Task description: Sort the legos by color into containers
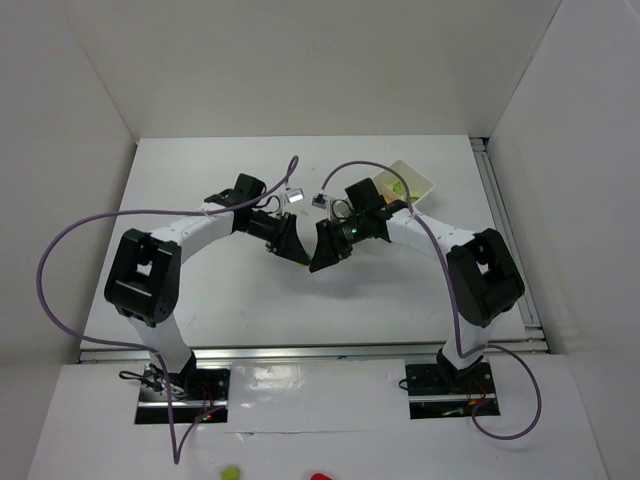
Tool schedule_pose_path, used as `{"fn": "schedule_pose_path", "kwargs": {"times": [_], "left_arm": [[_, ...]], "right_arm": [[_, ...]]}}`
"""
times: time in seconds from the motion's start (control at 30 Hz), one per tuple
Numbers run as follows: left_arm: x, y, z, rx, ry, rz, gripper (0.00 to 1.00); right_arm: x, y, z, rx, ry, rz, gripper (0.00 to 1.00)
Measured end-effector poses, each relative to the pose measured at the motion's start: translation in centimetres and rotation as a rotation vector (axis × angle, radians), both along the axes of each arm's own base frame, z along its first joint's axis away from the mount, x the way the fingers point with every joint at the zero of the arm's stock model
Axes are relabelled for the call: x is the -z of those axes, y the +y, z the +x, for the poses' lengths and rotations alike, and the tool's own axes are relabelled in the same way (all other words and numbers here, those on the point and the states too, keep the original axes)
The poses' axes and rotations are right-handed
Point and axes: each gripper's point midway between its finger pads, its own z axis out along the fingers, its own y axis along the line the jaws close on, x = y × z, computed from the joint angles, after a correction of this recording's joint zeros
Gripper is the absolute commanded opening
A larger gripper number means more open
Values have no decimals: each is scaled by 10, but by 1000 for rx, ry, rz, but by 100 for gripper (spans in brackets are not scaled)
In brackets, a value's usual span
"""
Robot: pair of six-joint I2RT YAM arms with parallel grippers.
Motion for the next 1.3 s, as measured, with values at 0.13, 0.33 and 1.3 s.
{"fn": "schedule_pose_path", "kwargs": {"times": [0.13, 0.33, 1.3], "left_arm": [[30, 3, 5, -48, 44, 86, 18], [39, 7, 22, -100, 25, 119, 44], [57, 68, 33, -553, 51, 560, 70]], "right_arm": [[25, -6, 1, 82, 53, -76, 11], [36, -5, 20, 203, 31, -108, 9], [1, -35, 41, 510, -237, -242, 67]]}}
